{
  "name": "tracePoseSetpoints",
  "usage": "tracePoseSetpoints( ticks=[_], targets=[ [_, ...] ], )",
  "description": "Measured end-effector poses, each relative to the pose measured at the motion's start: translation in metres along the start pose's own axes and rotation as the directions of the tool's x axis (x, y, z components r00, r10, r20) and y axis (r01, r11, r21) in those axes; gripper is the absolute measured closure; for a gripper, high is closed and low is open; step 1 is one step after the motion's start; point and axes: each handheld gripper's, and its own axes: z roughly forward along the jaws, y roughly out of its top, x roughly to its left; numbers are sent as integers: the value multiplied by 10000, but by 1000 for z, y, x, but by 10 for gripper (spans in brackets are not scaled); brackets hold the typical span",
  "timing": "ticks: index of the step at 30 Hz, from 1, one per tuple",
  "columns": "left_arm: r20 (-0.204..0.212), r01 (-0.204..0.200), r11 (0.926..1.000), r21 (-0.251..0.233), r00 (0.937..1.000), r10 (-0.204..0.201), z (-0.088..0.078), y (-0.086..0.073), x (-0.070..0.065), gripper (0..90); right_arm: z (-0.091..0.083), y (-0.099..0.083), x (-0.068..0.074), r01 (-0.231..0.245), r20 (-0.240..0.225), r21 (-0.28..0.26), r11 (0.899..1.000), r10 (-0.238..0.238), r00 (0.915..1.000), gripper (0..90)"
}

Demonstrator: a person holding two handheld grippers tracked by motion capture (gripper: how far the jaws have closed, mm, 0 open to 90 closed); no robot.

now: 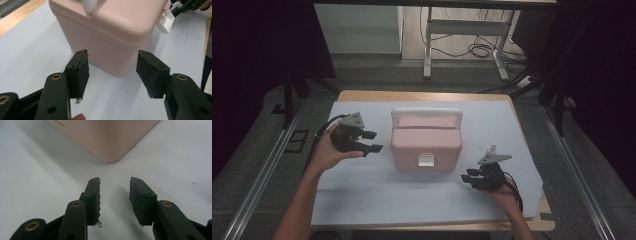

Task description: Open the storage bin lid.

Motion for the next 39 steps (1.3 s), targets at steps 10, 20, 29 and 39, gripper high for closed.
tracePoseSetpoints(
  ticks=[10,20,29,39],
  targets=[
    [490,-668,9977,123,9966,661,-14,32,18,459,1,-1,0,8,48,98,10000,-9,10000,605],
    [826,-1187,9929,-113,9894,1192,-28,74,33,454,4,-2,-1,-23,25,214,9998,22,10000,604],
    [1142,-1726,9838,485,9795,1662,-15,115,38,445,4,-4,-2,-178,23,167,9997,178,9998,604],
    [1707,-2020,9710,1279,9689,1791,22,136,39,456,2,-4,3,13,-22,108,9999,-13,10000,603]
  ],
)
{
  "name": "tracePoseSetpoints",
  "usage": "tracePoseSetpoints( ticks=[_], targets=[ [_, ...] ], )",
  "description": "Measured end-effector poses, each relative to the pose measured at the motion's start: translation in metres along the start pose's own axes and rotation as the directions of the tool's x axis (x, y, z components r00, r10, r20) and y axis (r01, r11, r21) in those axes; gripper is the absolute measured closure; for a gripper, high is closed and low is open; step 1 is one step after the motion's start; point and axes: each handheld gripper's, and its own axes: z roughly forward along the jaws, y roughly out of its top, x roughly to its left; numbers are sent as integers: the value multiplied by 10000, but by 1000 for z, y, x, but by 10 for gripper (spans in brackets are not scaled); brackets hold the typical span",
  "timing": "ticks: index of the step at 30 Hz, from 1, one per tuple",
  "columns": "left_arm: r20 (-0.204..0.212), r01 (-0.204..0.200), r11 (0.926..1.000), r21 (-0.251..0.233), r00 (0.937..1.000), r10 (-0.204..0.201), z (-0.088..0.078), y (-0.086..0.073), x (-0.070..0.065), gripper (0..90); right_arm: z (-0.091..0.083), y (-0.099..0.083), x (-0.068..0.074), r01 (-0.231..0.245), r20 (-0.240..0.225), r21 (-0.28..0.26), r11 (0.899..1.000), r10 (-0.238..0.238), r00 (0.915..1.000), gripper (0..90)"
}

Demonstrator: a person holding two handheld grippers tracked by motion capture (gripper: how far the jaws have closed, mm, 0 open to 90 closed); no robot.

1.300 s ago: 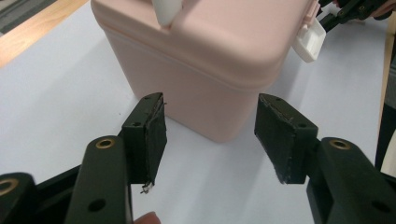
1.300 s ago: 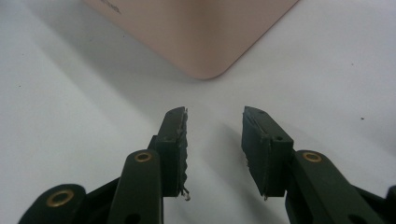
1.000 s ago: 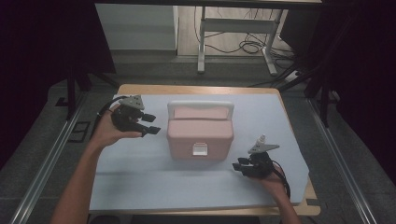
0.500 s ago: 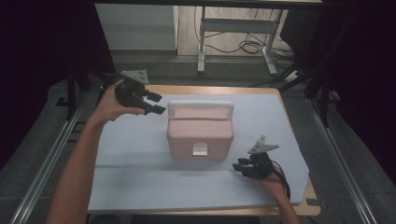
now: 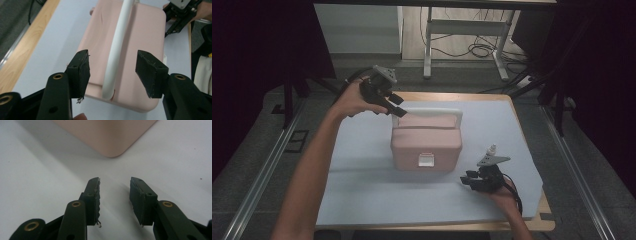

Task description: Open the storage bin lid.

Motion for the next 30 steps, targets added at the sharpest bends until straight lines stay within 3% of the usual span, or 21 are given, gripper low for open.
tracePoseSetpoints(
  ticks=[5,9,13,16,25,30],
  targets=[
    [39,-189,9992,362,9998,188,12,5,-1,536,-2,2,3,108,-4,-168,9998,-108,9999,603],
    [21,-270,9983,510,9996,269,18,5,-2,678,-3,2,4,106,34,-258,9996,-105,9999,603],
    [289,-514,9967,623,9983,497,20,5,-2,752,-4,3,3,86,40,-290,9995,-85,10000,603],
    [439,-727,9955,601,9966,701,19,5,-2,770,-4,3,3,107,61,-341,9994,-105,9999,602],
    [728,-815,9964,235,9942,796,8,13,5,783,-11,7,5,128,48,-608,9981,-125,9999,604],
    [825,-762,9971,60,9937,754,3,15,8,789,-19,12,7,90,-24,-973,9952,-93,10000,669]
  ],
)
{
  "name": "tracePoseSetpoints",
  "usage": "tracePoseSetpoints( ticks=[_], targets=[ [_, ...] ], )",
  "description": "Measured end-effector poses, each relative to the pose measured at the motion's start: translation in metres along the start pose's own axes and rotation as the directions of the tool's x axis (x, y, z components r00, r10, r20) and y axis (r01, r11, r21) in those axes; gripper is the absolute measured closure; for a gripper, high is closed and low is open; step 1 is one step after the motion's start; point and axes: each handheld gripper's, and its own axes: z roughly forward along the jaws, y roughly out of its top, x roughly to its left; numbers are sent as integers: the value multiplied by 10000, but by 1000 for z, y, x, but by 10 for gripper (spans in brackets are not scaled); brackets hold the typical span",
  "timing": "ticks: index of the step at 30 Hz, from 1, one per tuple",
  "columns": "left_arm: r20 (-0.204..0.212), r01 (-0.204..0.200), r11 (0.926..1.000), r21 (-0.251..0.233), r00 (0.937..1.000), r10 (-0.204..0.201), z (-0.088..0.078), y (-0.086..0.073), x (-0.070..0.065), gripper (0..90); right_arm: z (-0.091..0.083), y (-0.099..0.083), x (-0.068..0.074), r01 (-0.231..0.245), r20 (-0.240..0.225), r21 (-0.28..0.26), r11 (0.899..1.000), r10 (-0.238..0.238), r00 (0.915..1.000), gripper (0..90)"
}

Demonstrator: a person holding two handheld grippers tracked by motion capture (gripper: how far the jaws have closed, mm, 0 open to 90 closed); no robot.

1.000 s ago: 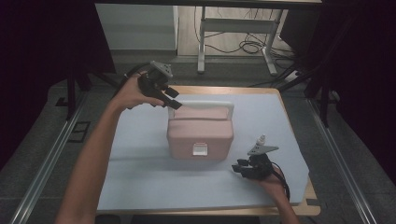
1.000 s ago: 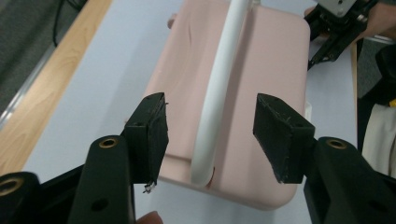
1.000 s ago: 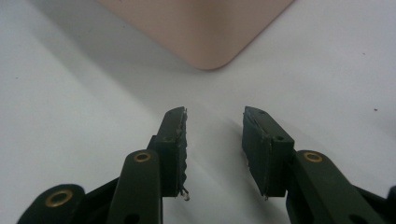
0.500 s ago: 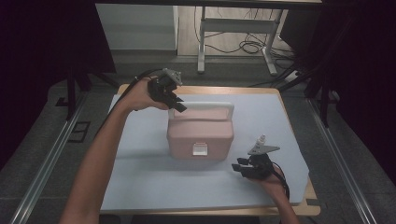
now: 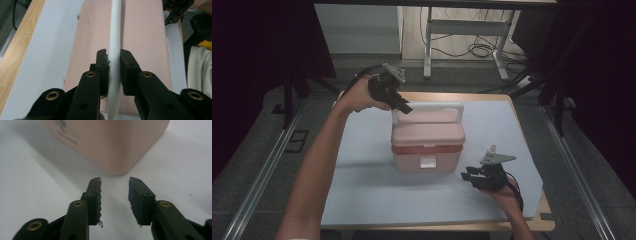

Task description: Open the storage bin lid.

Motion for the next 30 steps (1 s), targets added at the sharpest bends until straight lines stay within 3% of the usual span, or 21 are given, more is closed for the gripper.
tracePoseSetpoints(
  ticks=[5,9,13,30],
  targets=[
    [40,-22,10000,30,10000,22,-1,0,2,789,-18,13,7,100,131,-958,9954,-88,9999,811],
    [96,-11,10000,-69,10000,12,-1,-1,3,790,-33,28,17,370,214,-1957,9800,-335,9992,877],
    [111,-51,10000,-55,9999,52,-1,-1,4,791,-38,42,23,581,233,-2503,9664,-540,9983,898],
    [99,-60,10000,-14,9999,60,0,-1,4,789,-17,68,25,770,558,-2646,9613,-645,9964,900]
  ],
)
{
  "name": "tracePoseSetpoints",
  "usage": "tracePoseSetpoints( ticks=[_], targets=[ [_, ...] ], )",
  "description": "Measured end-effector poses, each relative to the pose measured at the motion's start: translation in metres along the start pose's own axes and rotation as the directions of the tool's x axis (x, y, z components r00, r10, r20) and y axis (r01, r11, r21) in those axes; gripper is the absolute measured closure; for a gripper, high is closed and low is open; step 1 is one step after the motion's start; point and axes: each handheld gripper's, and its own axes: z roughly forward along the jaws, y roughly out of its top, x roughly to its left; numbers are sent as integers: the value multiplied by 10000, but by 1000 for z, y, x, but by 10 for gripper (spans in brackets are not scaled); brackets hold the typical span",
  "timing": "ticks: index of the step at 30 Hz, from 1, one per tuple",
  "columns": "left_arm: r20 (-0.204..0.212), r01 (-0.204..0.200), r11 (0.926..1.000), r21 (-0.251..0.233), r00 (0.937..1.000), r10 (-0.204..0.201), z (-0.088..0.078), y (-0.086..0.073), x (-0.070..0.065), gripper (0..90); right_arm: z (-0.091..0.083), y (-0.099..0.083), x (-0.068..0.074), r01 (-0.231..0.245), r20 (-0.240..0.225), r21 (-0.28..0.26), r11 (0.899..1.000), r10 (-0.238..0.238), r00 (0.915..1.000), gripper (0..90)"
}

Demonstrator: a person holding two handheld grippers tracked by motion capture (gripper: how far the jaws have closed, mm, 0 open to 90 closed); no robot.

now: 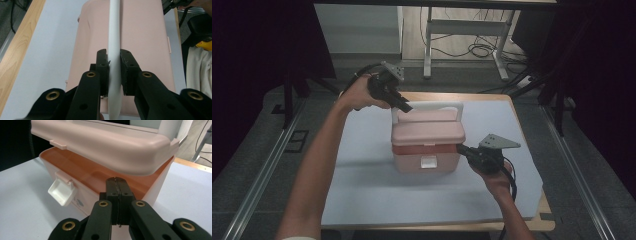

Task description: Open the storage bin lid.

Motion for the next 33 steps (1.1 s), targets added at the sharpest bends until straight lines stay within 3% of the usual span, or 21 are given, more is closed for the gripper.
tracePoseSetpoints(
  ticks=[10,17,21,25,27,33],
  targets=[
    [-73,24,10000,62,10000,-24,1,0,0,783,8,2,4,102,261,-129,9999,-99,9996,900],
    [-464,175,9998,-103,9988,-180,2,-4,1,746,9,3,5,248,460,-151,9996,-241,9987,900],
    [-912,341,9979,-547,9951,-390,-2,-6,1,659,9,1,4,167,499,-120,9998,-161,9986,900],
    [-1518,423,9964,-736,9870,-531,-11,-10,-2,566,9,0,3,162,557,-167,9997,-152,9983,900],
    [-1817,629,9929,-1005,9801,-805,-18,-13,-5,529,9,0,3,144,545,-139,9998,-136,9984,900],
    [-2054,595,9898,-1297,9749,-855,-38,-24,-26,498,9,1,2,112,533,-156,9998,-104,9985,900]
  ],
)
